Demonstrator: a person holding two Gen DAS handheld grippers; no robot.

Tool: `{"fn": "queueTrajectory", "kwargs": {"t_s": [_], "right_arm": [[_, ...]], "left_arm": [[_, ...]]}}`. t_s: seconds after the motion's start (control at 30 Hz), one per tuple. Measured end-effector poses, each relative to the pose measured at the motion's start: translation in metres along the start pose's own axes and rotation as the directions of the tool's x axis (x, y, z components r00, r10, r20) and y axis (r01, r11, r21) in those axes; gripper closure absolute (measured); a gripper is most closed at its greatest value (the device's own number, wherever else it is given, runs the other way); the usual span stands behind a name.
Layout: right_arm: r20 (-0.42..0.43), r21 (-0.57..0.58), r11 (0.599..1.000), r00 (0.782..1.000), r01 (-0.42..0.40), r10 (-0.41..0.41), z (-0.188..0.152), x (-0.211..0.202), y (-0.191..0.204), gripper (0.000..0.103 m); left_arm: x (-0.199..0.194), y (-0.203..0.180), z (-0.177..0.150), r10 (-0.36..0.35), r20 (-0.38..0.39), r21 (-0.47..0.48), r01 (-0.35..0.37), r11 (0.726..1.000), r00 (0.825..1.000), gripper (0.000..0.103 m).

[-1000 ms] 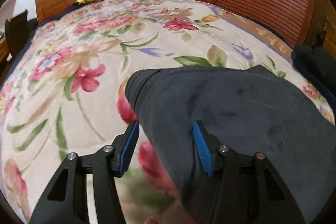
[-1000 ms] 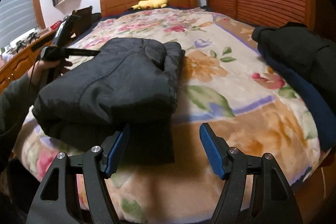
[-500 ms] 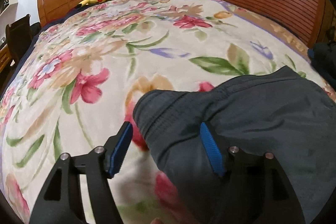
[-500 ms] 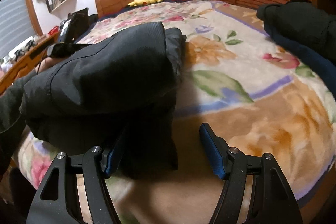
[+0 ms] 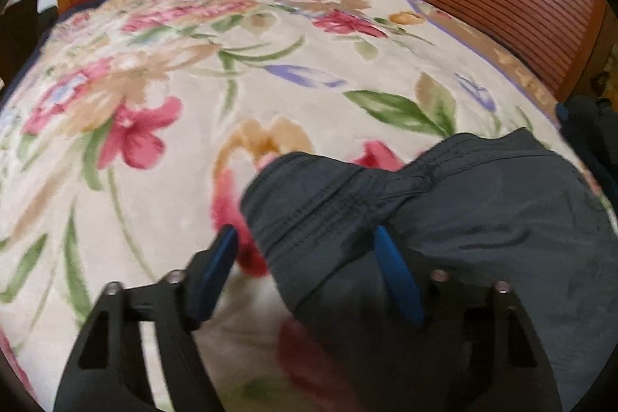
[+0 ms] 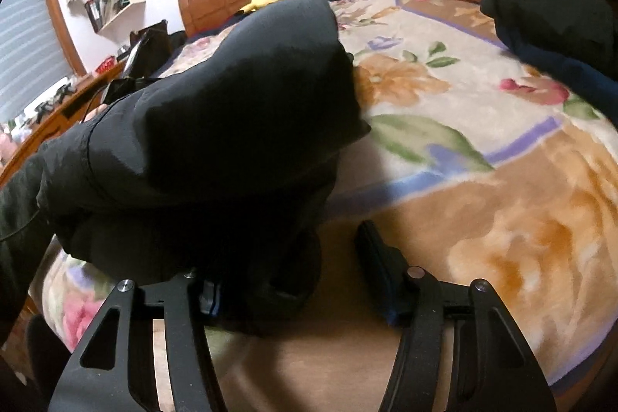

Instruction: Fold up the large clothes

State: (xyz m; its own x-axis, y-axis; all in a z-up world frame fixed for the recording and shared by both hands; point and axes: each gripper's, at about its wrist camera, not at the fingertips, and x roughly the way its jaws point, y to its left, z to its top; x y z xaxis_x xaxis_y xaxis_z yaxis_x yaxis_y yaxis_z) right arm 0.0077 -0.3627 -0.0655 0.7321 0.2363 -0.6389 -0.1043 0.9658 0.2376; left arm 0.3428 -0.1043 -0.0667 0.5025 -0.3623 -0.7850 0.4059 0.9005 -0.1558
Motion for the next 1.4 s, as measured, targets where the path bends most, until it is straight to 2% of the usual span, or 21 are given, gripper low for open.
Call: {"fn": "queueTrajectory", "kwargs": {"t_s": [0.07, 0.13, 0.2, 0.23, 0.27, 0.3, 0.37, 0.4, 0.47, 0.6, 0.77, 1.0, 1.2, 1.3, 1.4], "right_arm": [[0.009, 0.003, 1.0, 1.0, 0.008, -0.008, 0.0, 0.001, 0.001, 0.045], [0.017, -0.016, 0.999, 0.999, 0.028, -0.027, 0.0, 0.002, 0.004, 0.042], [0.015, -0.016, 0.999, 0.999, 0.029, -0.029, 0.0, 0.003, 0.004, 0.041], [0.012, -0.013, 1.0, 1.0, 0.026, -0.026, 0.0, 0.003, 0.004, 0.041], [0.007, -0.02, 1.0, 1.0, 0.023, -0.023, 0.001, 0.003, 0.005, 0.045], [0.007, -0.03, 1.0, 1.0, 0.01, -0.01, 0.002, 0.003, 0.005, 0.06], [-0.005, -0.026, 0.996, 0.996, -0.091, 0.091, 0.003, 0.003, 0.006, 0.089], [-0.011, -0.014, 0.993, 0.993, -0.117, 0.116, 0.003, 0.003, 0.006, 0.092], [0.01, -0.049, 0.993, 0.994, -0.11, 0.11, 0.004, -0.002, 0.01, 0.095], [0.102, -0.057, 0.989, 0.984, -0.139, 0.144, 0.02, -0.023, 0.007, 0.097], [0.183, -0.127, 0.987, 0.975, -0.102, 0.125, 0.051, -0.045, 0.01, 0.099], [0.265, -0.169, 0.984, 0.96, -0.049, 0.093, 0.086, -0.073, -0.015, 0.1], [0.367, -0.225, 0.97, 0.93, 0.086, 0.003, 0.122, -0.112, -0.043, 0.1], [0.405, -0.241, 0.955, 0.912, 0.173, -0.063, 0.139, -0.134, -0.06, 0.1], [0.446, -0.247, 0.93, 0.884, 0.273, -0.141, 0.159, -0.162, -0.083, 0.1]], "left_arm": [[-0.001, -0.002, 0.001, -0.002, -0.008, 0.002, 0.002, 1.0, 1.0, 0.043], [-0.003, -0.004, 0.001, -0.009, -0.01, -0.002, 0.009, 1.0, 1.0, 0.054], [-0.013, -0.008, -0.001, 0.016, 0.013, 0.013, -0.016, 1.0, 1.0, 0.076], [-0.018, -0.013, -0.003, 0.034, 0.025, 0.037, -0.035, 0.999, 0.999, 0.079], [-0.021, -0.016, -0.005, 0.053, 0.032, 0.055, -0.055, 0.997, 0.998, 0.084], [-0.025, -0.019, -0.007, 0.07, 0.04, 0.071, -0.072, 0.995, 0.997, 0.087], [-0.035, -0.019, -0.007, 0.087, 0.066, 0.07, -0.092, 0.993, 0.994, 0.09], [-0.042, -0.019, -0.006, 0.09, 0.08, 0.06, -0.095, 0.994, 0.993, 0.091], [-0.059, -0.022, -0.002, 0.094, 0.117, 0.054, -0.101, 0.993, 0.989, 0.092], [-0.089, -0.038, 0.006, 0.112, 0.174, 0.087, -0.128, 0.988, 0.978, 0.094], [-0.124, -0.067, 0.017, 0.111, 0.258, 0.109, -0.143, 0.984, 0.96, 0.095], [-0.154, -0.113, 0.043, 0.08, 0.344, 0.13, -0.132, 0.983, 0.935, 0.095], [-0.162, -0.184, 0.08, 0.027, 0.399, 0.196, -0.114, 0.974, 0.917, 0.095], [-0.168, -0.229, 0.103, -0.023, 0.436, 0.232, -0.087, 0.969, 0.9, 0.095], [-0.176, -0.278, 0.124, -0.085, 0.468, 0.272, -0.052, 0.961, 0.88, 0.095]]}}
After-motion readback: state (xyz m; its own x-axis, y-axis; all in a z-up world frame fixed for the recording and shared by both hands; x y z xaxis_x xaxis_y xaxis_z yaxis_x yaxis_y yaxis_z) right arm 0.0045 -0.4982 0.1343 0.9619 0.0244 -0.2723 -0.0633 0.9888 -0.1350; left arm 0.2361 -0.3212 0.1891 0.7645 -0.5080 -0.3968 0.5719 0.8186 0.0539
